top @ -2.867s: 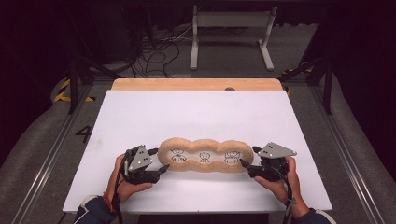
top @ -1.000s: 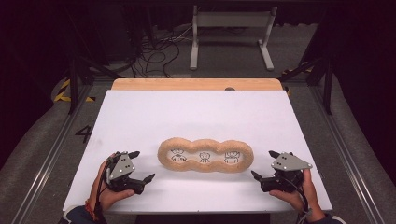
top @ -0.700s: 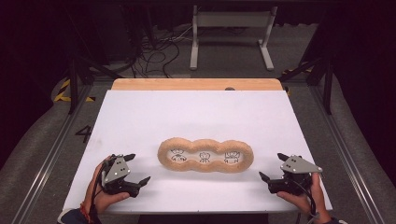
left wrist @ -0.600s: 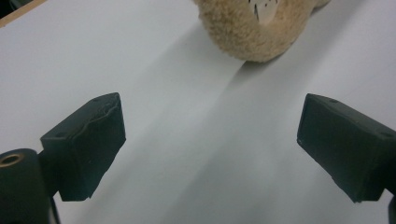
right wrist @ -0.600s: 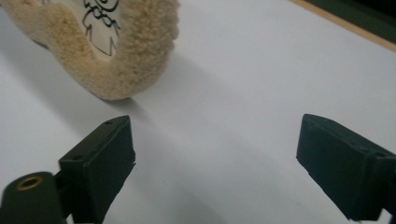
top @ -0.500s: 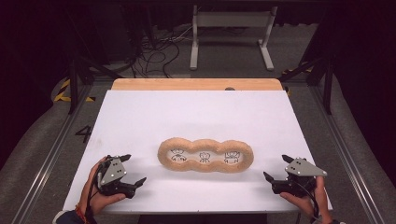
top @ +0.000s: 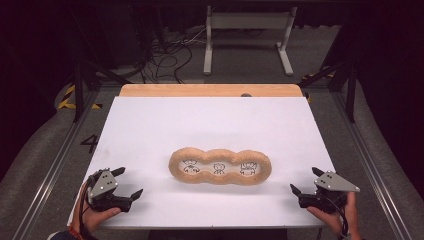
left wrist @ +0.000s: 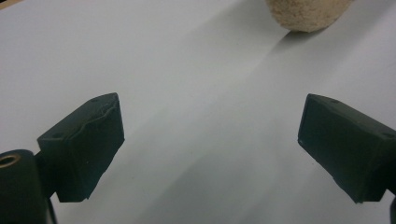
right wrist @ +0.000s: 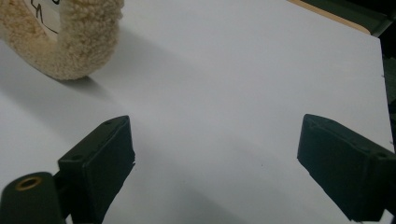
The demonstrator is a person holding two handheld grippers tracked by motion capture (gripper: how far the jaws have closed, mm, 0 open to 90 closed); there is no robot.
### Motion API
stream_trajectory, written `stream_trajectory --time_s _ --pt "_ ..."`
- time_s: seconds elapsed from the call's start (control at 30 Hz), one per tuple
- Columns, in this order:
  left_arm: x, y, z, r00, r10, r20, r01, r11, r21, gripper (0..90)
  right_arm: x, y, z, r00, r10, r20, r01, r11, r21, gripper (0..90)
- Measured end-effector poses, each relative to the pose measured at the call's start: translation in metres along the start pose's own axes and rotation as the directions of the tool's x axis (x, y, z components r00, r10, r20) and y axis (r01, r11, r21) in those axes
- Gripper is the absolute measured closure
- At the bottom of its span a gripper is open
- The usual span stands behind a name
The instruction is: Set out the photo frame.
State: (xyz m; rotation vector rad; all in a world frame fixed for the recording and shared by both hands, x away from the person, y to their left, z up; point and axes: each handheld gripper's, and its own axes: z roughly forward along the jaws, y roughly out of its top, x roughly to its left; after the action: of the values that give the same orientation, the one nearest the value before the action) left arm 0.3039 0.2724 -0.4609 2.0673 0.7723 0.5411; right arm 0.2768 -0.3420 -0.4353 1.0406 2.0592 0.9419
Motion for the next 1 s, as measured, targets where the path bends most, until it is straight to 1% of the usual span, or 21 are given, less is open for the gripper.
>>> stream_trajectory --time_s 0.03,0.13,0.23,0.3,0.33,0.37,0.4,0.43,0.47,0.5,0.53,0.6,0.67,0.73,0.77,0.8,0.83,0.87,0.93,1.0 --pt "0.002 -0.002 -0.002 1.0 -0.005 -0.006 0.005 1.0 -0.001 7.4 0.0 -0.001 -0.001 1.0 0.004 0.004 -0.004 1.0 -0.003 10.7" --pt "0.006 -0.006 -0.006 0.9998 -0.018 -0.004 0.018 0.9997 -0.014 7.4 -0.003 -0.006 -0.002 0.9998 0.017 0.005 -0.017 1.0 0.0 10.6" --pt "0.012 -0.013 -0.01 0.9982 -0.058 0.014 0.058 0.9979 -0.027 7.3 -0.006 -0.011 -0.003 0.9995 0.027 0.014 -0.027 1.0 0.005 10.0" --pt "0.013 -0.016 -0.012 0.9976 -0.066 0.021 0.066 0.9972 -0.035 7.3 -0.007 -0.013 -0.004 0.9994 0.029 0.018 -0.029 1.0 0.01 9.8" --pt "0.013 -0.017 -0.014 0.9977 -0.066 0.018 0.066 0.9972 -0.034 7.2 -0.007 -0.014 -0.005 0.9992 0.035 0.019 -0.036 0.999 0.009 9.3" --pt "0.014 -0.019 -0.016 0.997 -0.076 0.018 0.076 0.9962 -0.041 7.1 -0.008 -0.014 -0.006 0.999 0.039 0.021 -0.039 0.999 0.004 8.1" --pt "0.015 -0.021 -0.018 0.9954 -0.095 0.017 0.095 0.9941 -0.051 6.7 -0.009 -0.015 -0.007 0.9988 0.044 0.021 -0.044 0.999 -0.008 7.8" --pt "0.015 -0.022 -0.021 0.9941 -0.107 0.019 0.108 0.9913 -0.074 6.6 -0.01 -0.016 -0.008 0.9984 0.051 0.024 -0.051 0.999 -0.02 7.7" --pt "0.015 -0.022 -0.025 0.9953 -0.096 0.012 0.097 0.9918 -0.084 6.1 -0.011 -0.017 -0.009 0.9979 0.062 0.018 -0.061 0.998 -0.03 7.2" --pt "0.015 -0.022 -0.025 0.9953 -0.096 0.012 0.097 0.9918 -0.084 5.5 -0.011 -0.017 -0.009 0.9979 0.062 0.018 -0.061 0.998 -0.03 7.2" --pt "0.014 -0.023 -0.026 0.9944 -0.105 0.007 0.106 0.9897 -0.096 5.3 -0.012 -0.018 -0.009 0.9975 0.069 0.012 -0.068 0.997 -0.034 6.9" --pt "0.013 -0.023 -0.028 0.9941 -0.109 0.0 0.108 0.989 -0.101 5.3 -0.012 -0.018 -0.008 0.9973 0.072 0.014 -0.071 0.997 -0.032 6.8" --pt "0.012 -0.023 -0.028 0.9943 -0.107 0.006 0.107 0.9902 -0.09 4.6 -0.012 -0.018 -0.005 0.9969 0.079 0.004 -0.079 0.997 -0.025 6.6" --pt "0.011 -0.023 -0.027 0.9954 -0.096 -0.001 0.095 0.9917 -0.086 4.5 -0.01 -0.018 -0.002 0.9971 0.076 -0.007 -0.076 0.997 -0.022 6.6" --pt "0.011 -0.023 -0.027 0.9955 -0.094 -0.003 0.094 0.992 -0.084 4.5 -0.01 -0.018 -0.001 0.9973 0.073 -0.007 -0.073 0.997 -0.017 6.6" --pt "0.011 -0.023 -0.027 0.9965 -0.084 -0.002 0.084 0.9936 -0.076 4.4 -0.01 -0.018 0.0 0.9973 0.073 -0.005 -0.073 0.997 -0.016 6.7" --pt "0.011 -0.023 -0.027 0.9961 -0.088 -0.002 0.088 0.9936 -0.07 4.1 -0.009 -0.018 0.001 0.9974 0.072 -0.002 -0.072 0.997 -0.021 6.9" --pt "0.011 -0.024 -0.028 0.9961 -0.088 -0.001 0.088 0.9936 -0.07 4.0 -0.01 -0.018 0.001 0.997 0.077 -0.001 -0.077 0.997 -0.028 6.9" --pt "0.011 -0.025 -0.028 0.9949 -0.101 -0.003 0.1 0.9921 -0.075 4.0 -0.01 -0.016 0.001 0.9966 0.083 0.004 -0.083 0.996 -0.041 6.8" --pt "0.011 -0.026 -0.029 0.9954 -0.096 -0.001 0.096 0.9928 -0.071 3.9 -0.009 -0.016 0.001 0.9964 0.085 0.003 -0.085 0.996 -0.04 6.8"
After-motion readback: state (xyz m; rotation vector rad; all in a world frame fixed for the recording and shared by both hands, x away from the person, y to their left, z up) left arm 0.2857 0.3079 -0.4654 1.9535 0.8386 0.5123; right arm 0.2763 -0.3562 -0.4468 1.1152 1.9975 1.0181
